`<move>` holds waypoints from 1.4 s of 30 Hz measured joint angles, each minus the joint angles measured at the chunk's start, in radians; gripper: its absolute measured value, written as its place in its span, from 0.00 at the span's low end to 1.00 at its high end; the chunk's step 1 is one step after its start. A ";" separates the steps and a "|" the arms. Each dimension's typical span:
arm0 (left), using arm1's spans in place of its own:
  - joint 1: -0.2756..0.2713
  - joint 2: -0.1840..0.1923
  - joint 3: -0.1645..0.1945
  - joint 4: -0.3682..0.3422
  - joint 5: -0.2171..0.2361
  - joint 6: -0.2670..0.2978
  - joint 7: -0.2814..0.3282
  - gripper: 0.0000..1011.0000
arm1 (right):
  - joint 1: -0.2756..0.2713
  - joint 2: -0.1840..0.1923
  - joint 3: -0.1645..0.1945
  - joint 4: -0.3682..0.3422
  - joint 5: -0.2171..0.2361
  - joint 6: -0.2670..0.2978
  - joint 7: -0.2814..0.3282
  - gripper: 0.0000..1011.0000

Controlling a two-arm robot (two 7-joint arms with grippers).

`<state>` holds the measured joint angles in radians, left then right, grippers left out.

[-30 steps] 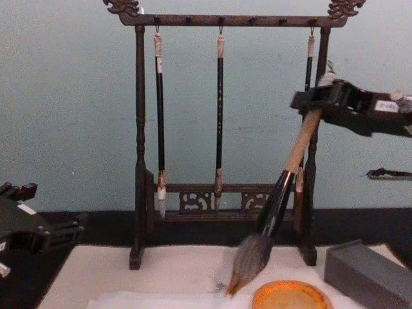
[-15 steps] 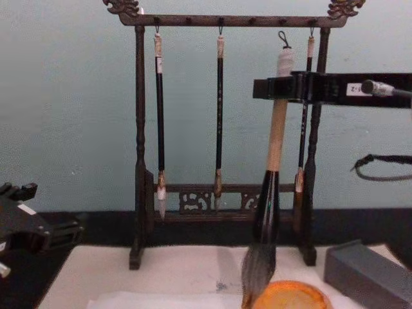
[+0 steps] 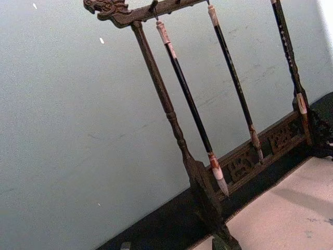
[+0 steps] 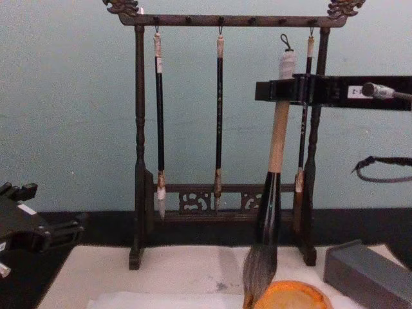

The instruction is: Pick up the brush from the inkstone, write on the paper, then place the brush back to its original position.

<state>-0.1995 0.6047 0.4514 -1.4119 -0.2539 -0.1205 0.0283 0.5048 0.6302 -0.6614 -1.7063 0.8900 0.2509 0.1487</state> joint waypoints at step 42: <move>0.000 0.000 0.000 0.000 0.000 0.000 0.000 1.00 | 0.004 -0.132 -0.107 0.017 -0.266 -0.046 0.068 0.15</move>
<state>-0.1995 0.6047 0.4514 -1.4119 -0.2539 -0.1206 0.0283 0.5086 0.4986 -0.7685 -1.6892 0.6237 0.2053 0.2172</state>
